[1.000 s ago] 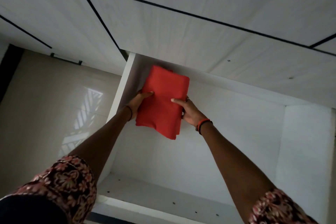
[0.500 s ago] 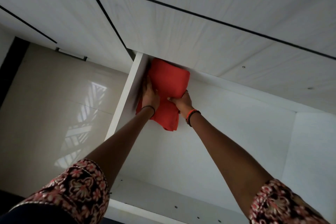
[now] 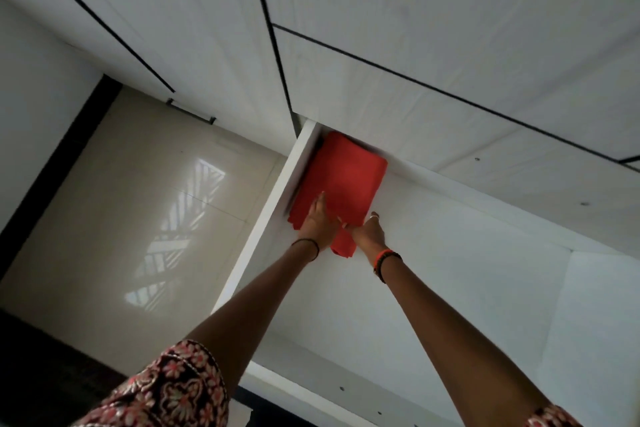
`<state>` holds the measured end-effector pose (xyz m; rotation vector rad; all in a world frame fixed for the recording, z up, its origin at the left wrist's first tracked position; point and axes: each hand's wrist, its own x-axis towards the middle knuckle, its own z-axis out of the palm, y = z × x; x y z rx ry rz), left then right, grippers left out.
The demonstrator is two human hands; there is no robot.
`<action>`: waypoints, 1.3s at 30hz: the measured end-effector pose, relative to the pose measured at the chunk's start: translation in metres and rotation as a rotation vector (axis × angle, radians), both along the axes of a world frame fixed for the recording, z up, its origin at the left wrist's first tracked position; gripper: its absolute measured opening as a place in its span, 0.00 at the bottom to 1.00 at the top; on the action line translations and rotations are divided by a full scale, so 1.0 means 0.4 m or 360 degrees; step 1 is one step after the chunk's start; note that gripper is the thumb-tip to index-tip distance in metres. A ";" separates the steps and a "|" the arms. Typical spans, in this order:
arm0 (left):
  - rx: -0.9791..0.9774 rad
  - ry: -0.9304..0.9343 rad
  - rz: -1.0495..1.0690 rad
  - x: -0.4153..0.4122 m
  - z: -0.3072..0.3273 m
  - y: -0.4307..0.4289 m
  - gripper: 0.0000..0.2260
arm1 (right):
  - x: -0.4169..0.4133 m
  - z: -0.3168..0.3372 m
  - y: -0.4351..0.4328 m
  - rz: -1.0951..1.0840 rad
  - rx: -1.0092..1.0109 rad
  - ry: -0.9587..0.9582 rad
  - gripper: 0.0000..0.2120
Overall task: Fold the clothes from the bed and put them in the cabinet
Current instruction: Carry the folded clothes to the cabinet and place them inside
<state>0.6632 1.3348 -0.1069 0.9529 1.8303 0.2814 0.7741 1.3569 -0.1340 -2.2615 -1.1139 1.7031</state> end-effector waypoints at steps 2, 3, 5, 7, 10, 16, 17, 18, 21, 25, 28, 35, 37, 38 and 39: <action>0.0041 -0.0007 0.0024 -0.001 0.036 -0.038 0.30 | -0.003 0.042 -0.034 0.0049 -0.0020 -0.0047 0.35; 0.0057 -0.0004 0.0025 -0.004 0.052 -0.058 0.29 | -0.003 0.053 -0.052 0.0067 -0.0030 -0.0055 0.32; 0.0082 0.0034 0.0050 -0.020 0.099 -0.099 0.26 | -0.011 0.089 -0.083 0.0115 -0.0027 -0.0034 0.28; 0.0119 0.0062 0.0120 -0.045 0.146 -0.141 0.24 | -0.026 0.131 -0.114 0.0191 -0.0032 -0.0015 0.28; 0.0179 0.0079 0.0255 -0.087 0.208 -0.203 0.21 | -0.050 0.187 -0.157 0.0317 -0.0056 0.0017 0.33; 0.0258 0.0138 0.0634 -0.196 0.324 -0.366 0.19 | -0.144 0.309 -0.260 0.0548 -0.0014 0.0113 0.34; 0.0261 0.0151 0.0704 -0.216 0.349 -0.399 0.19 | -0.167 0.333 -0.281 0.0606 -0.0011 0.0121 0.34; 0.0257 0.0161 0.0759 -0.230 0.368 -0.425 0.19 | -0.184 0.349 -0.300 0.0634 -0.0012 0.0130 0.34; 0.0256 0.0190 0.0939 -0.272 0.417 -0.513 0.20 | -0.240 0.404 -0.365 0.0761 -0.0012 0.0187 0.32; 0.0294 0.0252 0.1238 -0.330 0.495 -0.652 0.20 | -0.345 0.498 -0.458 0.0996 0.0018 0.0271 0.31; 0.0314 0.0304 0.1382 -0.365 0.542 -0.759 0.20 | -0.420 0.555 -0.529 0.1139 0.0066 0.0292 0.32; 0.0431 0.0428 0.1744 -0.419 0.664 -1.085 0.20 | -0.551 0.709 -0.789 0.1460 0.0243 0.0403 0.31; 0.0459 0.0424 0.1858 -0.418 0.694 -1.186 0.21 | -0.569 0.751 -0.877 0.1524 0.0257 0.0452 0.30; 0.0473 0.0423 0.1899 -0.419 0.709 -1.225 0.21 | -0.578 0.765 -0.914 0.1529 0.0266 0.0478 0.30; 0.0487 0.0410 0.1944 -0.421 0.718 -1.259 0.21 | -0.586 0.779 -0.945 0.1552 0.0277 0.0505 0.29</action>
